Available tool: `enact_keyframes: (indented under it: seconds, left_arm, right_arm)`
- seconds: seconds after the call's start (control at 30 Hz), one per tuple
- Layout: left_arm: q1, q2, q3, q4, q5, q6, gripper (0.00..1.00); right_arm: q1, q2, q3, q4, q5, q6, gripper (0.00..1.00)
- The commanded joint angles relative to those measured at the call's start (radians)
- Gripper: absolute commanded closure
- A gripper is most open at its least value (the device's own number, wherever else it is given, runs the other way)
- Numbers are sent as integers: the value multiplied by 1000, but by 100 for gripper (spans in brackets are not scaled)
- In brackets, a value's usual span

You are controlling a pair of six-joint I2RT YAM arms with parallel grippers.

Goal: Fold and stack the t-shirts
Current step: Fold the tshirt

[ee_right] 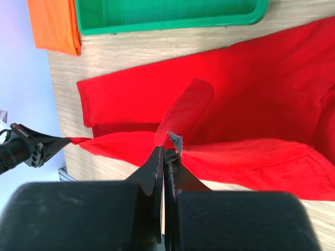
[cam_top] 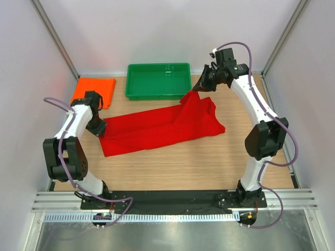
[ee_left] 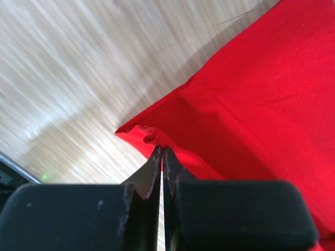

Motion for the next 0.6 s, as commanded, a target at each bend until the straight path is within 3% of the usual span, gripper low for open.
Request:
enact_keyframes:
  seconds: [0.0,0.57]
  left_arm:
    - [0,61,72,25,8,34,100]
    - [-1,283,221,2,44,75,100]
  right_arm:
    - [-21,12,65,5,-9,-13,99]
    - [-40,88,93,11,-42,4,99]
